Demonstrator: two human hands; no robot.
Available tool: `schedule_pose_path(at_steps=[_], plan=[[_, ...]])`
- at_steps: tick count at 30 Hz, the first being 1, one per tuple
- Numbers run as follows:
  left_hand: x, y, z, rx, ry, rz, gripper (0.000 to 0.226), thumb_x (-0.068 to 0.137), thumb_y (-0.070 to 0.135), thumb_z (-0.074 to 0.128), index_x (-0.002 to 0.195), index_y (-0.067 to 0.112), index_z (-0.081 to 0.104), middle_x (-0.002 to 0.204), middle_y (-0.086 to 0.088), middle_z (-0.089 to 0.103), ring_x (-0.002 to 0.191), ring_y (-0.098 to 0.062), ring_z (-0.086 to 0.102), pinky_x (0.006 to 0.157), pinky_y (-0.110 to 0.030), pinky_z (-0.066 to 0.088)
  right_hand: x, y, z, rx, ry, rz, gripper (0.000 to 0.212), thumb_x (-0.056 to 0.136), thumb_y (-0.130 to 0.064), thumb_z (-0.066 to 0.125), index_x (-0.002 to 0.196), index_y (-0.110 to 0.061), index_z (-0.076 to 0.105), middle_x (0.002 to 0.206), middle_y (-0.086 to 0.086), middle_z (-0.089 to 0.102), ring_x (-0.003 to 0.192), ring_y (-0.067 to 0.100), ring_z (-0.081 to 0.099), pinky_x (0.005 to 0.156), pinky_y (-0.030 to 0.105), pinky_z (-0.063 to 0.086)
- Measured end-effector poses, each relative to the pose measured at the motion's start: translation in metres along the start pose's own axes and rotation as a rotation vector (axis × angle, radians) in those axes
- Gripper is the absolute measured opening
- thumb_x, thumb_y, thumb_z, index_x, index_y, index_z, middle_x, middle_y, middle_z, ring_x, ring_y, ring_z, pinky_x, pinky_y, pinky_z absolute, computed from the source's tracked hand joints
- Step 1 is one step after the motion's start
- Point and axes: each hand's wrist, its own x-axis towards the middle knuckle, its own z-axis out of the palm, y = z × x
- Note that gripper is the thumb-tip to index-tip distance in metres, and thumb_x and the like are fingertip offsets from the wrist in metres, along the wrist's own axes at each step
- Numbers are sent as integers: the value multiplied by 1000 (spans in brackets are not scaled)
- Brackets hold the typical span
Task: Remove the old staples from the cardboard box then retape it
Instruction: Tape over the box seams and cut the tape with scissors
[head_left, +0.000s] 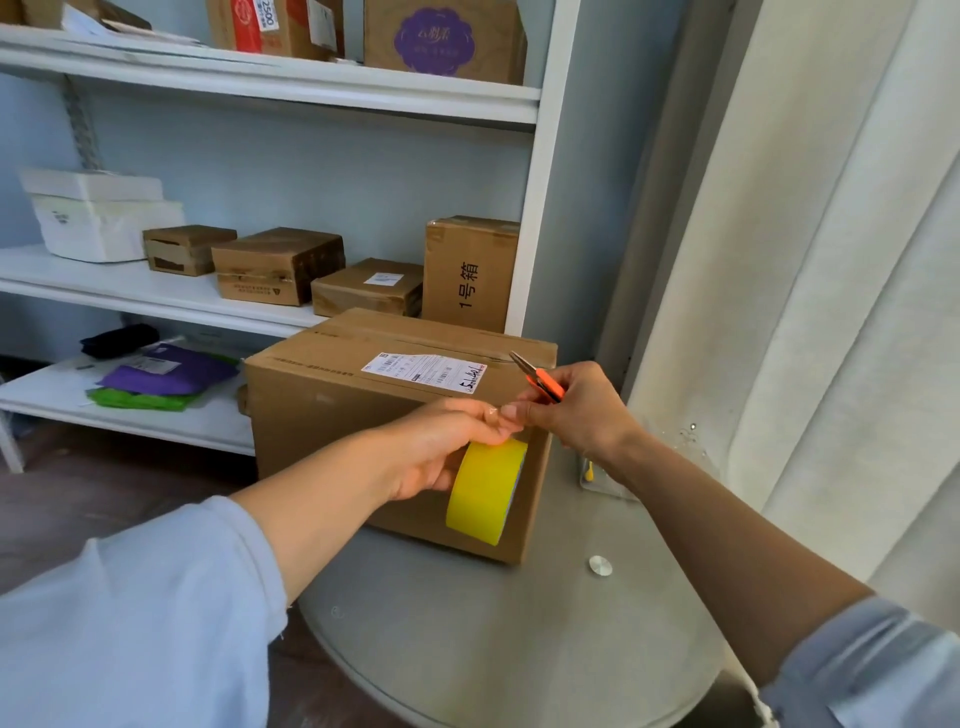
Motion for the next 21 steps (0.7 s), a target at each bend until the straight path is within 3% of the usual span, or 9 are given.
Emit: schedule_pose_path(at_steps=[2,5,7,12,17,21], plan=[[-1,2,5,-2,11,-23,19,92,13,57,107,19,67,101,-1,69,92,-14,64,80,-34,53,-1,-1,0,-81,40,-24,4,78,-21,78,76,-20,75,75,-2,72,74,15,66,78,38,56],[1,8,12,-5,55,-64,20,93,14,57,111,17,65,94,-1,69,84,-12,65,68,-30,55,-5,-4,0,-207,70,-63,7,81,-25,75,86,-20,75,83,-1,71,79,18,66,77,45,57],[1,11,16,3,64,-85,21,93,16,56,113,15,62,92,-1,68,80,-12,65,64,-29,54,-8,-9,-2,-219,99,-84,10,82,-25,74,88,-17,74,84,1,70,79,19,65,77,45,57],[-5,12,21,-13,57,-71,13,95,31,55,104,22,57,94,-1,66,82,-13,63,72,-32,54,-8,-31,-19,-139,125,-116,12,83,-21,72,76,-13,67,73,1,63,67,15,58,67,31,50],[-5,15,28,-52,30,11,16,92,24,59,107,20,61,105,-6,65,92,-18,62,70,-30,52,-3,-26,-36,-33,101,7,16,81,-21,74,76,-7,68,72,10,63,72,29,64,76,41,56],[-9,12,29,-108,-26,-48,33,87,19,65,119,14,59,118,-13,65,87,-20,65,67,-30,57,-6,-21,-40,5,69,48,14,79,-19,75,77,-7,70,80,14,68,82,33,67,84,46,56]])
